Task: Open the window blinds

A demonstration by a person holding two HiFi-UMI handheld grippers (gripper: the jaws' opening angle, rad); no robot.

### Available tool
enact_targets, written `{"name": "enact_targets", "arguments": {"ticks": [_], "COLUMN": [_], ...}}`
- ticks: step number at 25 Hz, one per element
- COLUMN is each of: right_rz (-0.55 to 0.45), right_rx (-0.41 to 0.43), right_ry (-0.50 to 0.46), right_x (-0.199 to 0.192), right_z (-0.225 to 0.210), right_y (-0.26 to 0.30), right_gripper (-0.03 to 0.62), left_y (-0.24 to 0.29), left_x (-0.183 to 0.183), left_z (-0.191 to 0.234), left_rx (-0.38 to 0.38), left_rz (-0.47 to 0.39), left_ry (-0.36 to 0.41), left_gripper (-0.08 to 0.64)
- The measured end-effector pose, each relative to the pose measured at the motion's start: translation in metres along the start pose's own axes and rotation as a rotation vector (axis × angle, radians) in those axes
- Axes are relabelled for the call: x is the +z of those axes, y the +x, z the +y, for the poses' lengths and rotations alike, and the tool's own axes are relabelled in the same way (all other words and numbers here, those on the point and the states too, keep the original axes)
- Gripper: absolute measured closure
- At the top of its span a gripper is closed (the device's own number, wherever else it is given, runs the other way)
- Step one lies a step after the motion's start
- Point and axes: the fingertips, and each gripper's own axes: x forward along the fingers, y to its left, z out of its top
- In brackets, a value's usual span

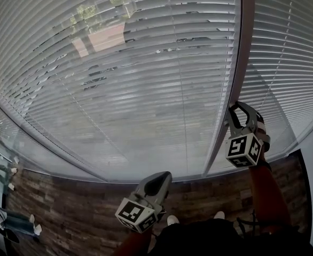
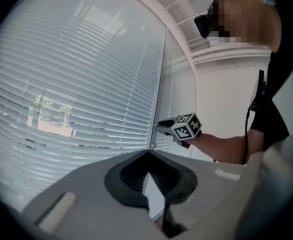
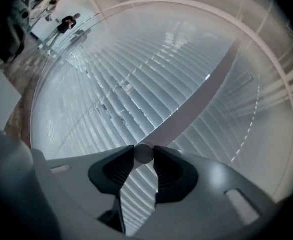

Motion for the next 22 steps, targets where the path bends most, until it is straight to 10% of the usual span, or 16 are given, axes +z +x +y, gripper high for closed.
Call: {"name": "enact_targets", "arguments": {"ticks": [4,15,22], "right_rz": [0.007,0.006,-0.09], "right_rx": [-0.026,-0.019,0.109], "right_ry": [-0.121,-0.087,0.538], "right_x": [-0.0029,-0.0025,0.0009], "right_z": [0.0026,0.0023,-0.0048], "right_y": [0.0019,0.0023,-0.0034], "right_gripper": [0.445,0.445,0.379], "left_y": [-0.0001,-0.0016,-0.0028], "left_x": [0.0011,0.0008,-0.0036], "left_z": [-0.0014,-0.0015,-0.0024], "left_rx": [-0.011,-0.004,-0.018], "left_rz": [-0.019,0.0,-0.02], "left_ry": [0.005,0.009,-0.009], "left_gripper": [0.56,0.56,0.56]}}
